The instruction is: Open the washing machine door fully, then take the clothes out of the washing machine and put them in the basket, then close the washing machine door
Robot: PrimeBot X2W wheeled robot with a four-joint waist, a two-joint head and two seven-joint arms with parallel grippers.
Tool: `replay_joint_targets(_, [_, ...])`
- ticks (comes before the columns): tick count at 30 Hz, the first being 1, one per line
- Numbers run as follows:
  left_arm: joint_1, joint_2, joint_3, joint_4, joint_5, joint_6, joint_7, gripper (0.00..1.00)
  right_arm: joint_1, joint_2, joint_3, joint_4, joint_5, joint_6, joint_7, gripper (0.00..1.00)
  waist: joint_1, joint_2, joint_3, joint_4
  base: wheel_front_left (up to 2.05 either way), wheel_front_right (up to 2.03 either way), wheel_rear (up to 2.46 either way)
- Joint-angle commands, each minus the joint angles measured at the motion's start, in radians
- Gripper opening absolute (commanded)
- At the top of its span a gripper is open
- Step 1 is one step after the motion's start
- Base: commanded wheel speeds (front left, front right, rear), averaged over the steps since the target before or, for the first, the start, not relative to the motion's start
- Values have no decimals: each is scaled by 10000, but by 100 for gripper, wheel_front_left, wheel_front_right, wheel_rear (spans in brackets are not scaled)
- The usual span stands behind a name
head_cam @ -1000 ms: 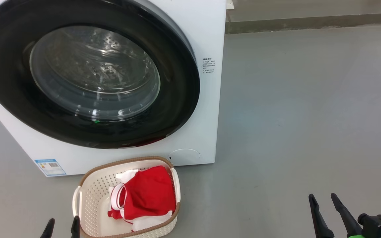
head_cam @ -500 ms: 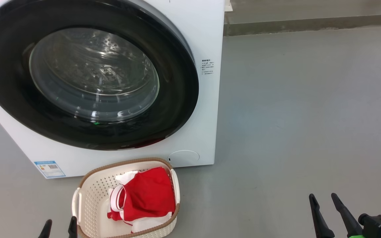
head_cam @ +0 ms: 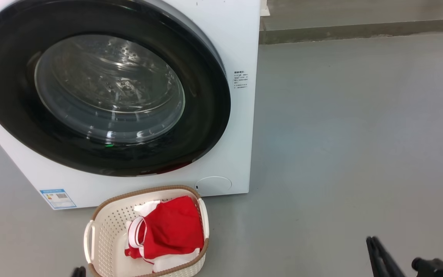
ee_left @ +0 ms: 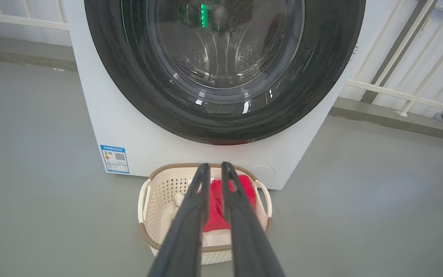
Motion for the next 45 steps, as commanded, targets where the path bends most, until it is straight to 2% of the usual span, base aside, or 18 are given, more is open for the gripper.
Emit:
replay_joint_targets(1, [-1,-53,-10,66,-14,0,6,0,22,18,-1,66,15,0,7,0,0,0,0,0,0,0,0])
replay_joint_targets(7, [-3,-521,-126,709,-61,0,30,0,274,270,-2,786,57,0,25,0,0,0,2,1,0,0,0])
replay_joint_targets(13, [-122,-538,-46,666,-638,-2,205,0,183,287,-41,716,675,-1,207,0,24,0,2,21,0,0,0])
replay_joint_targets(18, [-230,-553,16,648,-1118,-3,347,0,102,302,-67,671,1190,-2,353,0,2,0,39,37,0,0,0])
replay_joint_targets(45, [-825,-630,367,522,-3707,-10,1123,0,-355,379,-222,410,3971,-6,1148,0,0,0,145,124,0,0,0])
